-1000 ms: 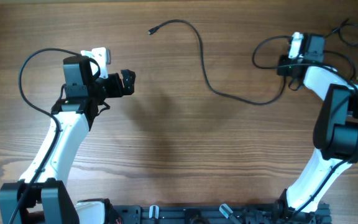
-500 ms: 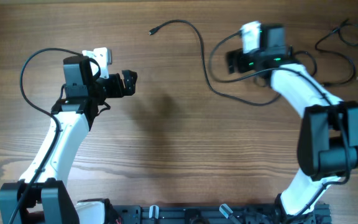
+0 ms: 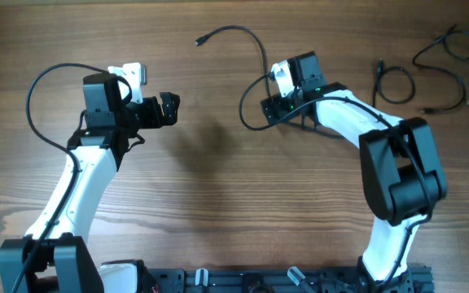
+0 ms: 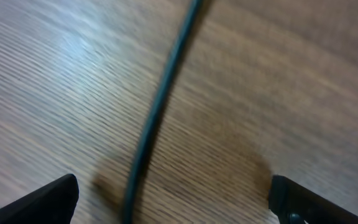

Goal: Untangle cables

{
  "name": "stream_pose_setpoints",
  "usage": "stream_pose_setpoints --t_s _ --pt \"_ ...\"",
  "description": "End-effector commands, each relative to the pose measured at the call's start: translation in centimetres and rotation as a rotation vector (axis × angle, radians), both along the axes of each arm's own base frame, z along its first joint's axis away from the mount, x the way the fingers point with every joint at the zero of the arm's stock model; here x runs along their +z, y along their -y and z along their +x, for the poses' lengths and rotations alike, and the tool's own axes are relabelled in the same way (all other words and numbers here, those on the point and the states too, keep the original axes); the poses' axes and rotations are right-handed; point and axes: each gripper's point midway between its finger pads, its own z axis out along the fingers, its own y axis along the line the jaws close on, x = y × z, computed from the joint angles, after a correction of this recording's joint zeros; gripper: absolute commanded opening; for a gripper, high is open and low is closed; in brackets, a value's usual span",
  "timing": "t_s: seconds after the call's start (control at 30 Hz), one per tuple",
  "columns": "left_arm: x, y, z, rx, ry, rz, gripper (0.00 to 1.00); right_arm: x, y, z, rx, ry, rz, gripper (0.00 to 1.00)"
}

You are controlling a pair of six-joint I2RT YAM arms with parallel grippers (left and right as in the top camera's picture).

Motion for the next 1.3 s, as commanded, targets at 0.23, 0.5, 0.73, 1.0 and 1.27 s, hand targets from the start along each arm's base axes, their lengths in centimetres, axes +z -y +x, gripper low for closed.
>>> stream_pose_setpoints --t_s 0.23,0.5,0.73,1.0,1.27 --pt "0.1 0.3 -0.1 -0.02 0.005 -0.003 1.0 -2.1 7.0 1.0 -0.181 0.02 -0.27 1.0" --pt "0.2 0.9 -0.3 -0.048 0.005 -0.028 1.0 -2.2 19.0 1.9 -0.471 -0.02 -0.25 1.0" --pt "0.3 1.6 -0.4 -0.069 0.006 -0.039 1.0 -2.5 25.5 0.8 -0.601 -0.065 -0.151 1.0" --pt "0.3 2.4 -0.6 -0.09 0.005 -0.039 1.0 -1.8 22.0 1.6 -0.537 -0.067 0.026 1.0" --pt "0.3 2.4 -0.6 -0.09 0.005 -0.039 1.0 13.4 20.0 3.0 -0.552 0.204 0.225 1.0"
